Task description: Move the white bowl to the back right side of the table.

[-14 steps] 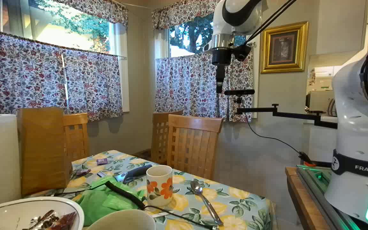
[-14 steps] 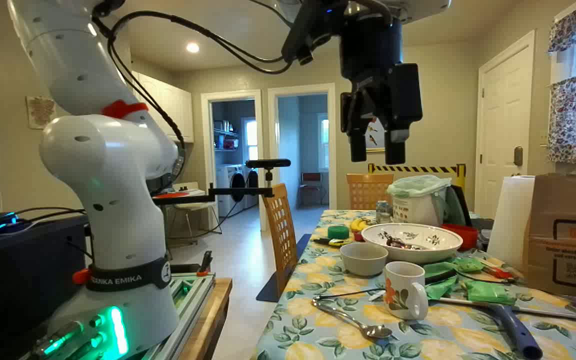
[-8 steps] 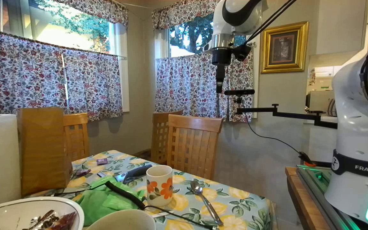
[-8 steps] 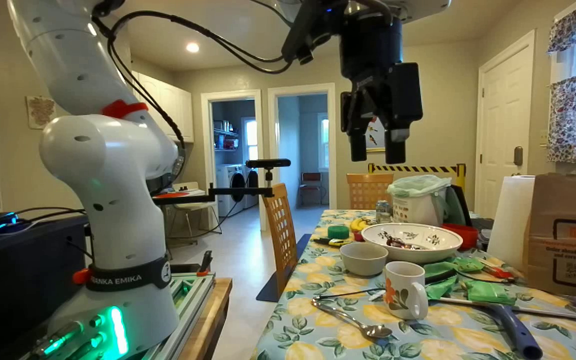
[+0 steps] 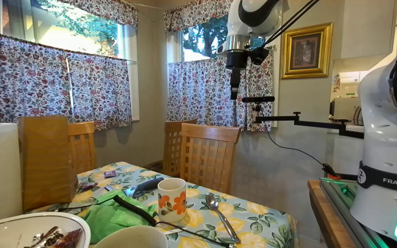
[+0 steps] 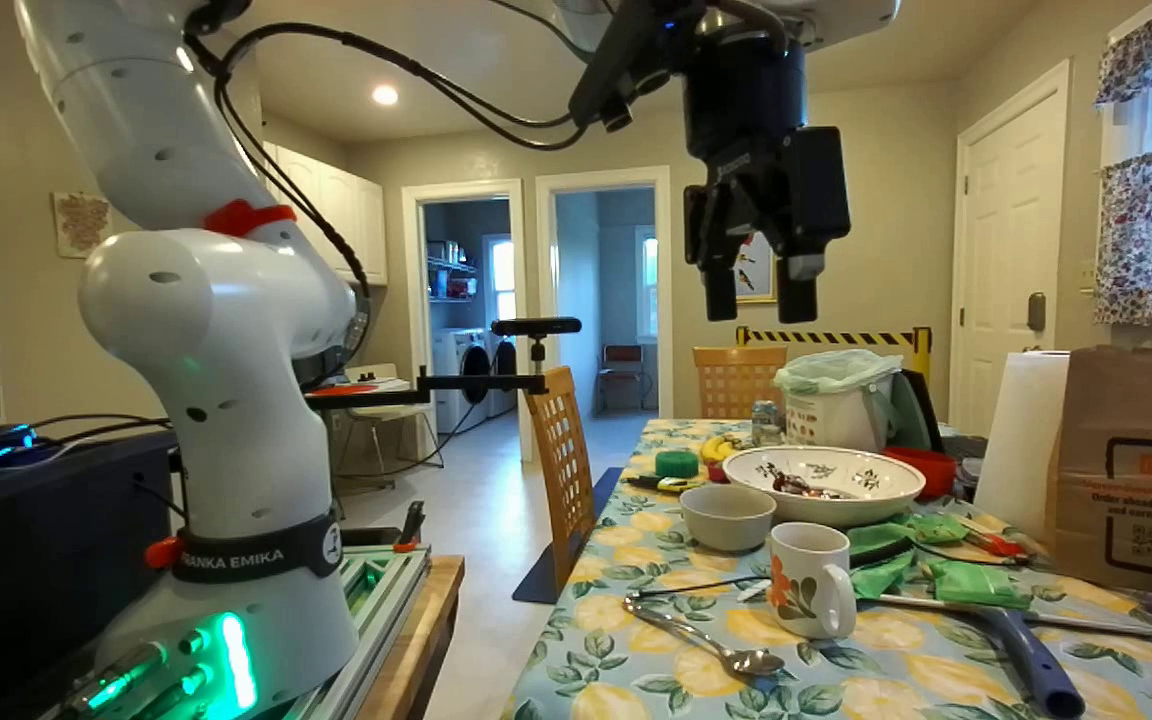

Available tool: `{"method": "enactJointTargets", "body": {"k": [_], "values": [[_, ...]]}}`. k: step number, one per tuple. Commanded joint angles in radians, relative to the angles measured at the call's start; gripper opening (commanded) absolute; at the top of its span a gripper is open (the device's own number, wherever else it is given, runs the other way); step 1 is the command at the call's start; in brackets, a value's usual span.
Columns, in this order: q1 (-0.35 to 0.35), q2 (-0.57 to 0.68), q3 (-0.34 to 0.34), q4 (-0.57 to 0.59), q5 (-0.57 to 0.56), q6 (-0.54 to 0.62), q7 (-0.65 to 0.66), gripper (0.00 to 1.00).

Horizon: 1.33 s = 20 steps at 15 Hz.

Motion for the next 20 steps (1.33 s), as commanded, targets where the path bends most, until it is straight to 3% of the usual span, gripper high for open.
{"method": "enactJointTargets", "body": {"k": [1,6,8,13,20], "values": [[0.037,0.010,0.065,-0.003,0.008,0.048,0.010,1.00],[0.122,0.029,0.154,-0.009,0.037,0.126,0.016,1.00],[0.171,0.050,0.166,-0.023,0.102,0.224,-0.012,1.00],[0.284,0.173,0.159,-0.038,0.302,0.338,-0.135,1.00],[0.282,0.335,0.227,-0.045,0.415,0.346,-0.285,1.00]]}}
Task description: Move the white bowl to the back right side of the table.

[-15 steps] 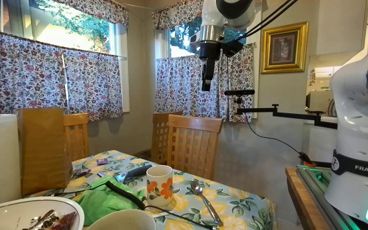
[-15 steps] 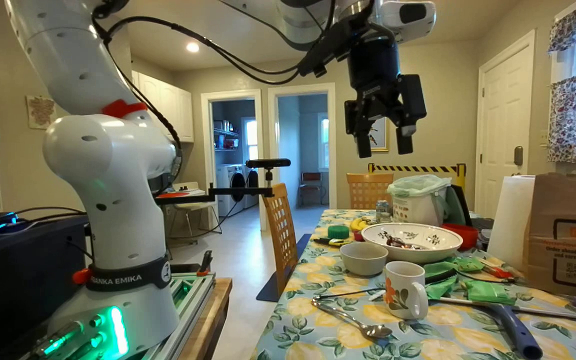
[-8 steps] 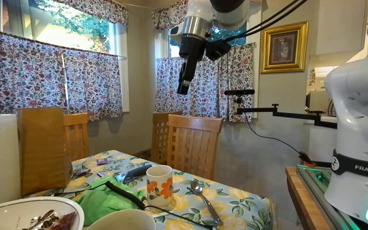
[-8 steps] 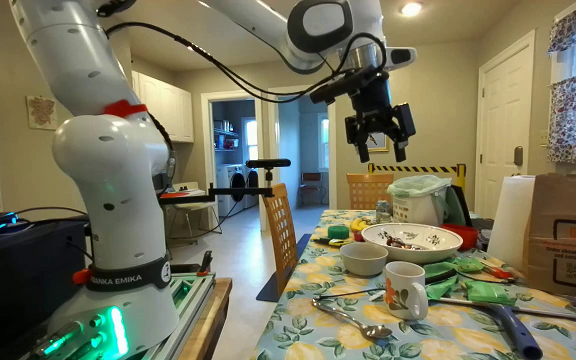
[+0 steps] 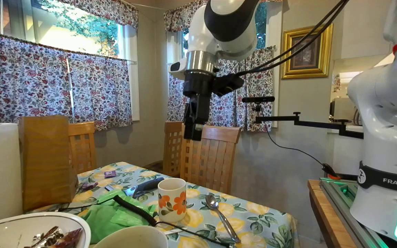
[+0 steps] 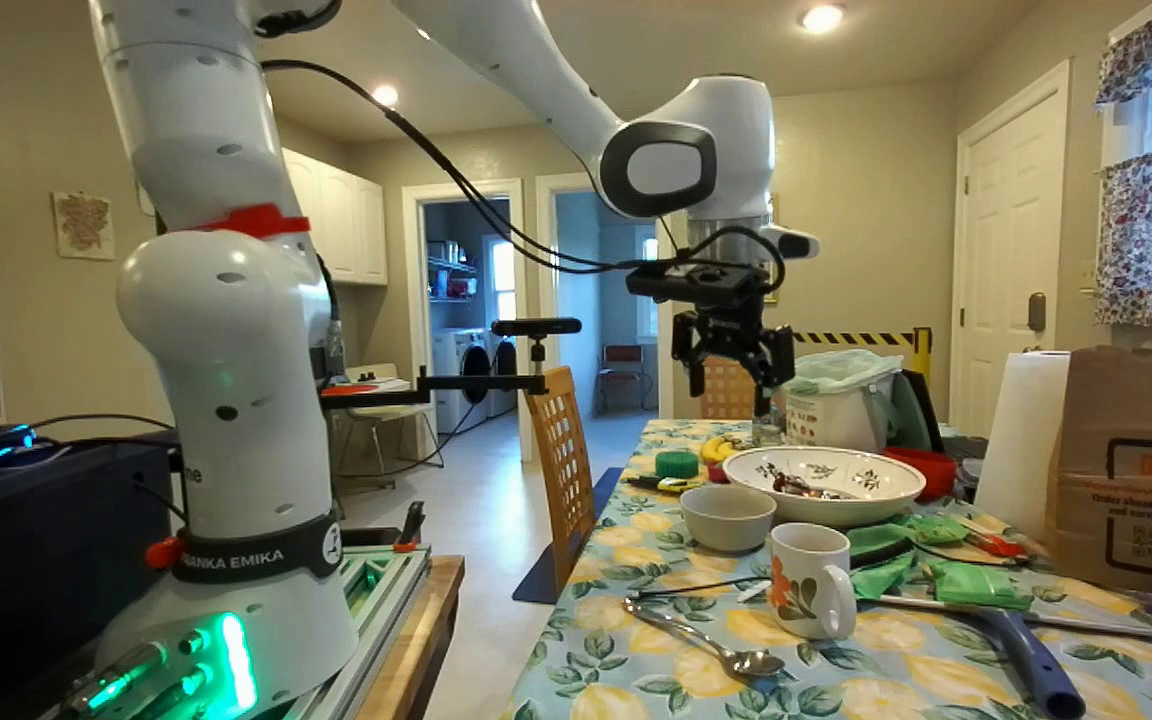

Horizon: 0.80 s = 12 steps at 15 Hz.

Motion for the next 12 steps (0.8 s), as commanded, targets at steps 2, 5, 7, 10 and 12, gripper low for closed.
{"method": "enactJointTargets", "body": {"k": [2,5,7,10,12], "values": [[-0.035,0.038,0.048,0.001,0.008,-0.002,-0.019,1.00],[-0.037,0.053,0.054,0.001,0.008,0.000,-0.025,1.00],[-0.037,0.053,0.054,0.001,0.008,0.001,-0.025,1.00],[-0.049,0.076,0.075,0.008,-0.011,0.006,0.019,1.00],[-0.046,0.133,0.088,0.040,0.037,0.015,0.026,1.00]]}}
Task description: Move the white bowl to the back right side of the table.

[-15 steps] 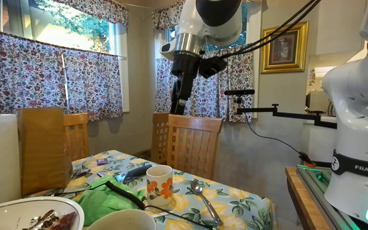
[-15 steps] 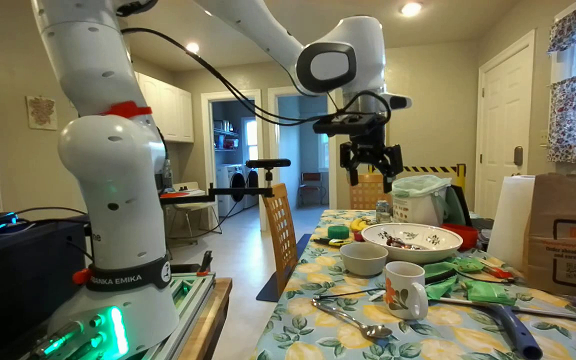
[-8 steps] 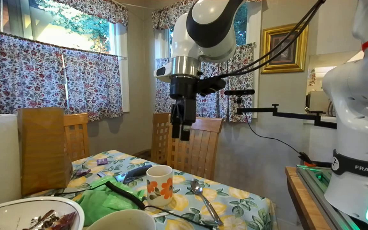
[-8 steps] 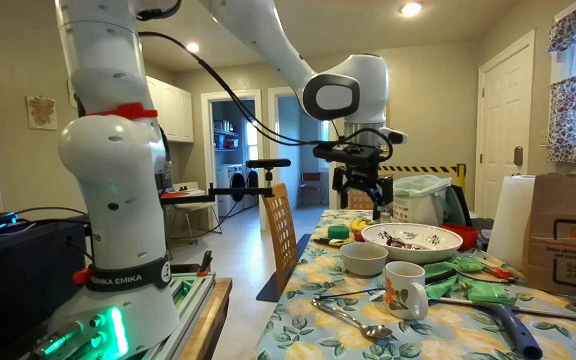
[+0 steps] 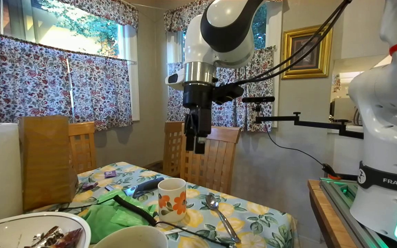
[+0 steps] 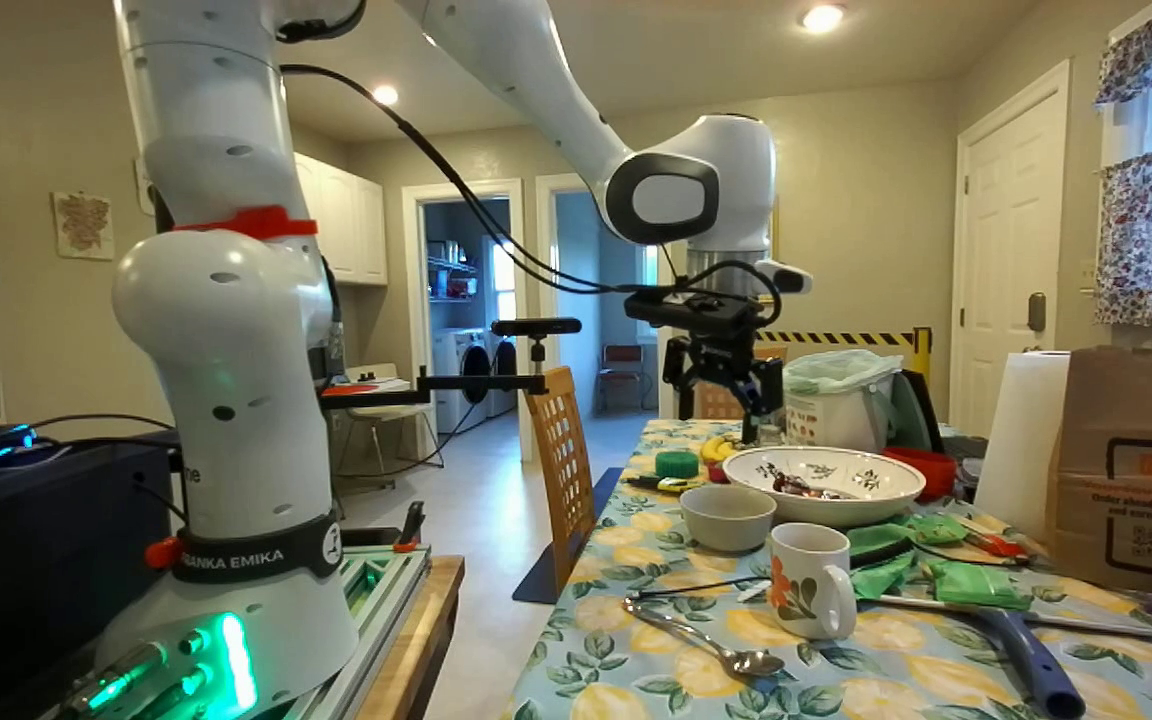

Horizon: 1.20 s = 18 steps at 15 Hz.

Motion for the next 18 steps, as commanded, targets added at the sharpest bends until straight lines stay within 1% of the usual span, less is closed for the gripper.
{"method": "enactJointTargets", "body": {"k": [1,3,5,8,12,18], "values": [[-0.015,0.098,0.040,0.054,0.059,0.030,0.043,1.00],[-0.021,0.162,0.060,0.087,0.060,0.081,0.103,1.00],[-0.028,0.229,0.083,0.127,0.106,0.130,0.128,1.00],[-0.056,0.323,0.127,0.192,0.143,0.194,0.169,1.00],[-0.083,0.434,0.184,0.263,0.101,0.264,0.235,1.00],[-0.105,0.560,0.281,0.294,0.058,0.319,0.229,1.00]]}}
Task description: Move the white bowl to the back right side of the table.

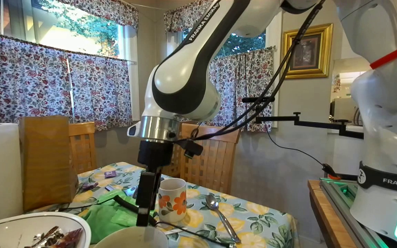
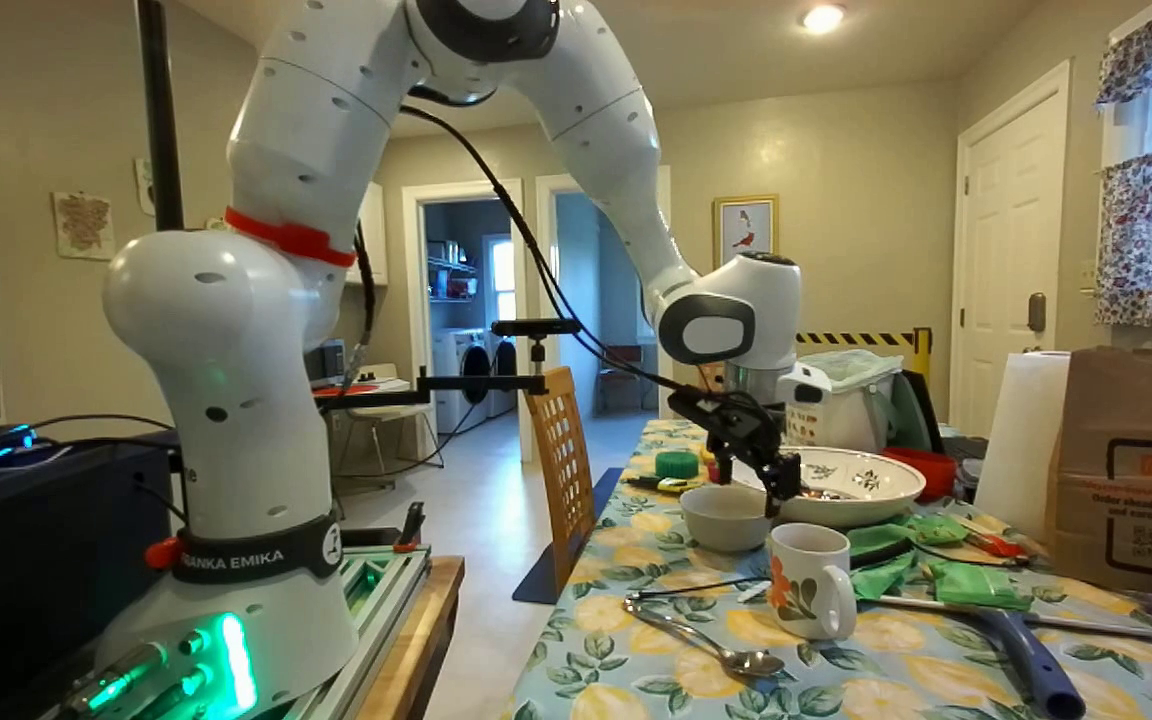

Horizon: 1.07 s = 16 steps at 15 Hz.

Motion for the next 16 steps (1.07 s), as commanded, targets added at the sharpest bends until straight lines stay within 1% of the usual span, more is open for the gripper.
{"method": "enactJointTargets", "body": {"k": [1,3,6,10,11,12,13,14,15,16], "values": [[-0.039,0.071,0.061,0.039,-0.042,0.024,0.023,1.00],[-0.059,0.080,0.077,0.047,-0.049,0.031,0.020,1.00],[-0.086,0.079,0.075,0.056,-0.077,0.022,0.026,1.00],[-0.123,0.081,0.076,0.062,-0.084,0.026,0.027,1.00],[-0.123,0.085,0.074,0.064,-0.092,0.026,0.032,0.79],[-0.123,0.084,0.071,0.064,-0.098,0.026,0.037,0.72],[-0.131,0.088,0.081,0.066,-0.092,0.024,0.030,0.77],[-0.128,0.089,0.080,0.065,-0.096,0.030,0.033,0.66],[-0.127,0.089,0.084,0.065,-0.096,0.030,0.032,0.67],[-0.125,0.089,0.086,0.065,-0.099,0.031,0.031,0.66]]}}
